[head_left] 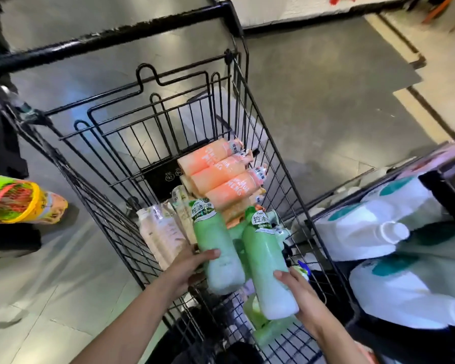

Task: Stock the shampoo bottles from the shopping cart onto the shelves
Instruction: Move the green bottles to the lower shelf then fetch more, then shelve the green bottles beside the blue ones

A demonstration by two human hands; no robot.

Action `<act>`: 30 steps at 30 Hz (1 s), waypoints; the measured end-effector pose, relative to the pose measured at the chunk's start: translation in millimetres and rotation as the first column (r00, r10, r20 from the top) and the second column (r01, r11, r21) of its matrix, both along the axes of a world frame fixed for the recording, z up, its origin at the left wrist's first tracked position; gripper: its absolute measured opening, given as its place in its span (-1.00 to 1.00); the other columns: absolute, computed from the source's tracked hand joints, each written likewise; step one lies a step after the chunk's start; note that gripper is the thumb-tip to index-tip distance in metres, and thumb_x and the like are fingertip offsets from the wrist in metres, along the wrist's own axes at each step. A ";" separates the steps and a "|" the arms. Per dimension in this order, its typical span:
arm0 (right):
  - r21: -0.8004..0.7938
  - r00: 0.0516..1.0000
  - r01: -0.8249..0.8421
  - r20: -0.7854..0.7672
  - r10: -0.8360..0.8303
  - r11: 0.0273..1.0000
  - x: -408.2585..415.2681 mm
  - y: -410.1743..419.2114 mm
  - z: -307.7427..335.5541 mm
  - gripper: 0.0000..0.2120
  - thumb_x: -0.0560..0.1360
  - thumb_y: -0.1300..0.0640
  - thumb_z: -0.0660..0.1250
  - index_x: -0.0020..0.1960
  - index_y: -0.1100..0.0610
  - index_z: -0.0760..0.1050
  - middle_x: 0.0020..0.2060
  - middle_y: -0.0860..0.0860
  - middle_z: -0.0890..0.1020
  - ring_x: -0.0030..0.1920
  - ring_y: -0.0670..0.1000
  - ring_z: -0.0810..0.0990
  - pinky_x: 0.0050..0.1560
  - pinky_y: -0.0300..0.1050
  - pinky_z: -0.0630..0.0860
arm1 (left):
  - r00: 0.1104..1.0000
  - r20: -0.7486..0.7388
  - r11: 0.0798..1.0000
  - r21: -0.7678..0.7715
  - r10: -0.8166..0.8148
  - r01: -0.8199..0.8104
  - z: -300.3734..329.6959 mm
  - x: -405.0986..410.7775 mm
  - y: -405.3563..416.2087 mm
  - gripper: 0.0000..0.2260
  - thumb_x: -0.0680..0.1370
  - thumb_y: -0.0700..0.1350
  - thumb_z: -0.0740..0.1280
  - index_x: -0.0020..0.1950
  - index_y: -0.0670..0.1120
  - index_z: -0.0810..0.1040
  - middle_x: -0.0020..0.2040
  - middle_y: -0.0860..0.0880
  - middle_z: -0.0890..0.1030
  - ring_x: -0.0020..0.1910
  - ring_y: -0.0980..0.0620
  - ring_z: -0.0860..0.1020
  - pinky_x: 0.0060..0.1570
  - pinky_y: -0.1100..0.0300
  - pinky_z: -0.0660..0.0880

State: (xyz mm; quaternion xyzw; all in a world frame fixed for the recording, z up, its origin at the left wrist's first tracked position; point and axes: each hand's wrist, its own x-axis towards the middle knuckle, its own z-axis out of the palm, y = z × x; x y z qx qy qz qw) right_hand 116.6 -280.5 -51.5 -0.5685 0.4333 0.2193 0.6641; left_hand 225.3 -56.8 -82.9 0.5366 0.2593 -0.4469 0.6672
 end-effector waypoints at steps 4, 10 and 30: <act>0.005 0.986 0.157 0.049 -0.157 0.988 -22.1 -5.6 20.3 -0.20 0.02 -0.09 0.50 0.20 0.20 0.48 0.00 0.16 0.68 -0.05 0.15 0.65 -0.11 0.00 0.58 | 0.985 0.042 0.968 -0.181 -0.168 0.173 34.8 -12.6 -10.9 -0.10 -0.01 0.04 0.68 0.25 -0.17 0.44 0.16 -0.17 0.63 0.15 -0.18 0.58 0.07 -0.07 0.57; -0.005 0.915 0.370 0.178 -0.363 0.929 -73.3 -9.2 51.4 -0.28 0.10 -0.07 0.49 0.17 0.25 0.47 0.01 0.20 0.67 -0.04 0.14 0.64 -0.05 0.01 0.56 | 0.914 0.194 0.854 -0.330 -0.355 0.402 73.3 -39.1 -50.0 -0.46 0.30 -0.32 0.50 0.24 -0.25 0.43 -0.12 -0.12 0.70 -0.25 0.01 0.68 -0.34 0.25 0.57; 0.051 0.540 0.727 0.574 -0.616 0.685 -445.8 -29.6 116.7 -0.23 0.16 0.00 0.53 0.33 0.14 0.44 0.17 0.16 0.62 0.18 0.20 0.60 0.17 0.14 0.53 | 0.455 0.584 0.464 -0.147 -0.672 0.874 163.8 -341.7 -175.8 -0.20 0.08 -0.11 0.60 0.28 -0.18 0.44 0.14 -0.18 0.63 0.12 -0.14 0.61 -0.02 0.10 0.58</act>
